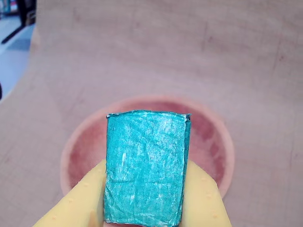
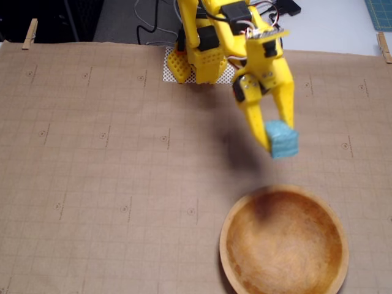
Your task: Grasp a blue block and put it in the bowl.
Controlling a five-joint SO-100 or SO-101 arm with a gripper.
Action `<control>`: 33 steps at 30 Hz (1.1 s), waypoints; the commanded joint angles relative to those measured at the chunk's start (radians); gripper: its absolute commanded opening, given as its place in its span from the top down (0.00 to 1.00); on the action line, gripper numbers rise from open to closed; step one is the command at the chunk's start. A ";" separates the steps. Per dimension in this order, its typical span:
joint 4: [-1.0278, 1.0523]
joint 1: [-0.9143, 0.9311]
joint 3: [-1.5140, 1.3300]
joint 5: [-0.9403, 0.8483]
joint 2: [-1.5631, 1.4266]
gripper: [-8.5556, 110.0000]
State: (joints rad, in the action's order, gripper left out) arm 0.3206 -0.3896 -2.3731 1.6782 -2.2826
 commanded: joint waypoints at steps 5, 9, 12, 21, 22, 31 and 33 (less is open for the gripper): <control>-0.005 0.037 0.235 -0.005 0.198 0.95; -0.018 0.025 0.287 -0.005 0.301 0.95; -0.020 0.002 0.339 0.000 0.388 0.95; -0.020 -0.032 0.528 0.008 0.632 0.95; -0.020 -0.032 0.557 0.008 0.667 0.95; -0.008 -0.018 0.759 0.009 0.867 0.95; -0.006 -0.017 0.804 0.009 0.910 0.95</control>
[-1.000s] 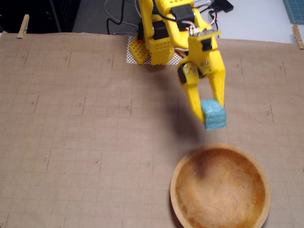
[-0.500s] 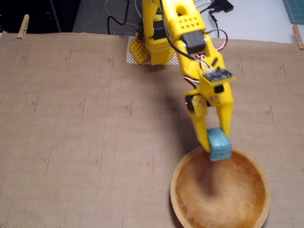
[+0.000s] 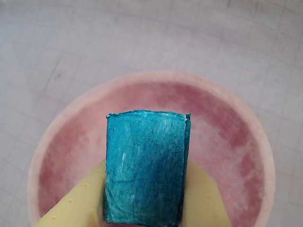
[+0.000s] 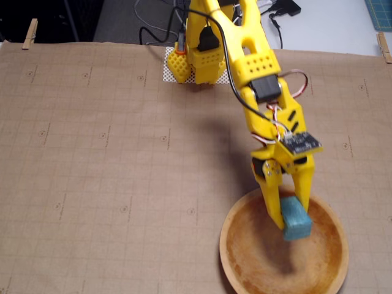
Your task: Grasp a blue block and put it in the bowl.
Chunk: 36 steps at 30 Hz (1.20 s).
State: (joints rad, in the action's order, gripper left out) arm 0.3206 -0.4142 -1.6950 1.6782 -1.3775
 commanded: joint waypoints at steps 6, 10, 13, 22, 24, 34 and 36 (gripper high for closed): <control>-0.006 0.006 0.187 0.009 0.087 0.95; -0.006 0.003 0.222 0.009 0.140 0.95; -0.005 0.002 0.253 0.009 0.190 0.93; -0.005 0.002 0.287 0.009 0.247 0.78; -0.005 0.002 0.287 0.008 0.247 0.75; -0.005 0.003 0.279 0.008 0.230 0.62; -0.005 0.003 0.281 0.009 0.229 0.61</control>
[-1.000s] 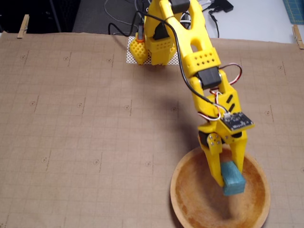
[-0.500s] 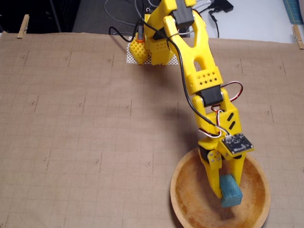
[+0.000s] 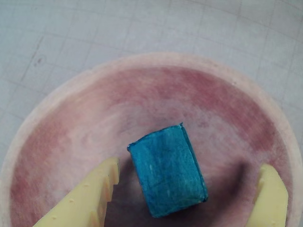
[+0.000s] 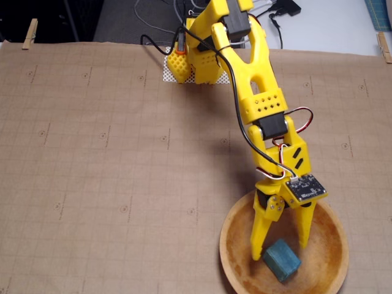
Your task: Grasp a blue block and put it in the bowl.
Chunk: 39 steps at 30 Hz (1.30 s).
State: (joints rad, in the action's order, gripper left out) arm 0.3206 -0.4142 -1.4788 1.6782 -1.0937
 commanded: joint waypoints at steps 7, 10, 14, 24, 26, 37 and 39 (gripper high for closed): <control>-0.003 0.002 -0.017 0.009 -0.198 0.60; -0.003 0.003 -0.089 0.009 -0.305 0.61; -0.003 0.005 -0.175 0.009 -0.459 0.61; -0.002 0.038 -0.414 -0.003 -0.870 0.61; 0.000 0.063 -0.469 -0.006 -0.962 0.61; 0.376 0.152 -0.512 -0.006 -1.312 0.61; 0.436 0.160 -0.526 -0.006 -1.355 0.61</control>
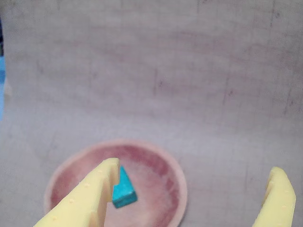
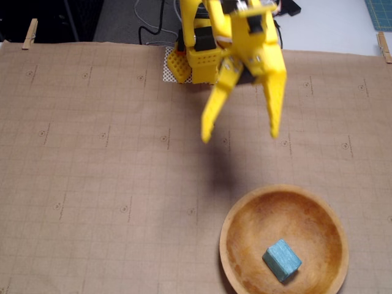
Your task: Grasp a blue block and put it in the bowl.
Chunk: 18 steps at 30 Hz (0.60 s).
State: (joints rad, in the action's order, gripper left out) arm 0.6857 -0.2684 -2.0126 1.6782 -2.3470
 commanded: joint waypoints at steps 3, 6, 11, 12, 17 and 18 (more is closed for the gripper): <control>0.149 0.025 -0.020 -0.006 -0.150 0.61; 0.192 0.074 -0.080 -0.006 -0.209 0.61; 0.224 0.114 -0.236 -0.029 -0.390 0.68; 0.225 0.114 -0.262 -0.043 -0.425 0.70; 0.227 0.141 -0.417 -0.083 -0.592 0.79; 0.227 0.144 -0.451 -0.089 -0.621 0.81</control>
State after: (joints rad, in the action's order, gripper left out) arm 0.9112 -0.1319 -2.4298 1.6076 -2.8839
